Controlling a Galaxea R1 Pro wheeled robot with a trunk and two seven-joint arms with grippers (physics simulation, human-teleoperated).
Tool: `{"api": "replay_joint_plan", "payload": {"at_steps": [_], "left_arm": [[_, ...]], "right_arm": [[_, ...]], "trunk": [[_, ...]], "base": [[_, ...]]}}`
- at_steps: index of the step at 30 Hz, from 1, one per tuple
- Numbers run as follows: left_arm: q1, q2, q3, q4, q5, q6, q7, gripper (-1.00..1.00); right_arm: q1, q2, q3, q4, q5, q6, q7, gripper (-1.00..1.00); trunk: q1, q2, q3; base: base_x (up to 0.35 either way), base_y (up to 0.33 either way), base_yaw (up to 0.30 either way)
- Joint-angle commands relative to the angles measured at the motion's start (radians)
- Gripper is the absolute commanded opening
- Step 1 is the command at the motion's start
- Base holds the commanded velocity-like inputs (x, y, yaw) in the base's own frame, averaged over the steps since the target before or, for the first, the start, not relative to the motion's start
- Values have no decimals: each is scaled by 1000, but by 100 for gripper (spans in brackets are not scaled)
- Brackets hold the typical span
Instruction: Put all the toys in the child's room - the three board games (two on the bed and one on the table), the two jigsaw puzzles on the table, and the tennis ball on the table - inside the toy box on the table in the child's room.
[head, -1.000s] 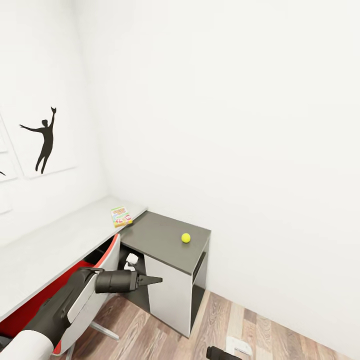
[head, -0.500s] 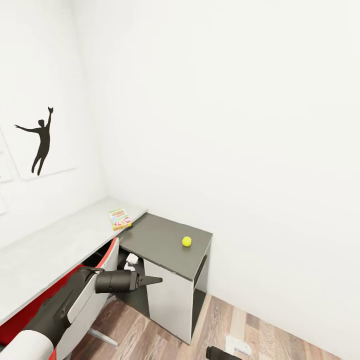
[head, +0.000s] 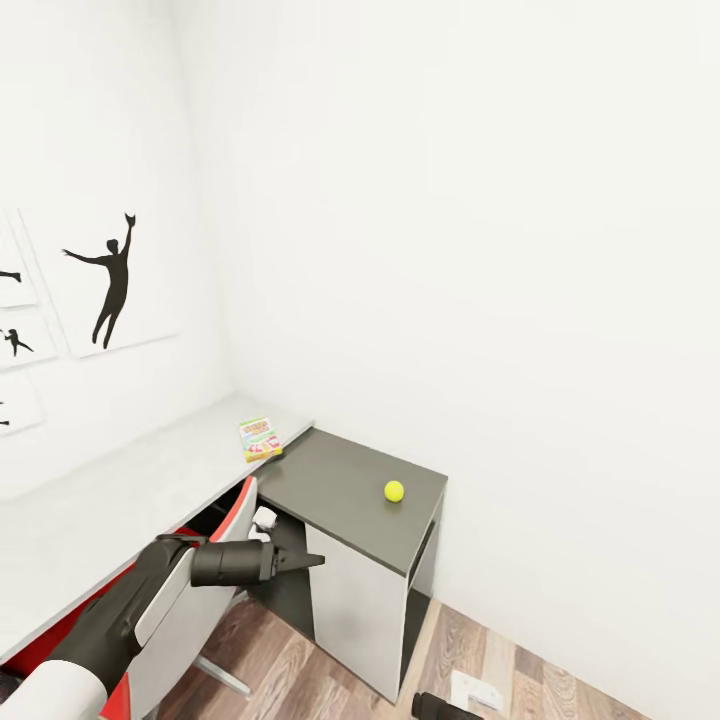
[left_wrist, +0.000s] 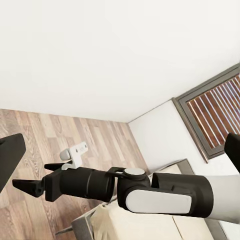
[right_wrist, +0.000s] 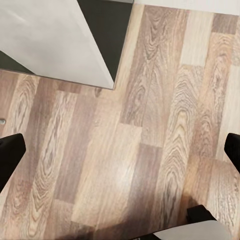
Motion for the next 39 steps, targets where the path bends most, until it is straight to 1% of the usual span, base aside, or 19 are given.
{"api": "replay_joint_plan", "payload": {"at_steps": [1,10,18,25,31,39], "left_arm": [[-1,1,-3,0,6,8,1,100],[-1,1,-2,0,6,8,1,100],[-1,1,-2,0,6,8,1,100],[-1,2,-2,0,6,8,1,100],[-1,2,-2,0,7,8,1,100],[-1,2,-3,0,6,8,1,100]], "right_arm": [[0,-1,6,-2,-5,4,-8,100],[0,-1,6,-1,-4,4,-8,100],[0,-1,6,-2,-4,4,-8,100],[0,-1,6,-2,-4,4,-8,100],[0,-1,6,-2,-4,4,-8,100],[0,-3,6,-2,-4,4,2,100]], "trunk": [[0,-1,0],[0,-1,0],[0,-1,0],[0,-1,0],[0,-1,0],[0,-1,0]], "base": [[7,1,18],[23,0,3],[157,0,0],[71,1,0],[169,61,0],[34,11,0]]}}
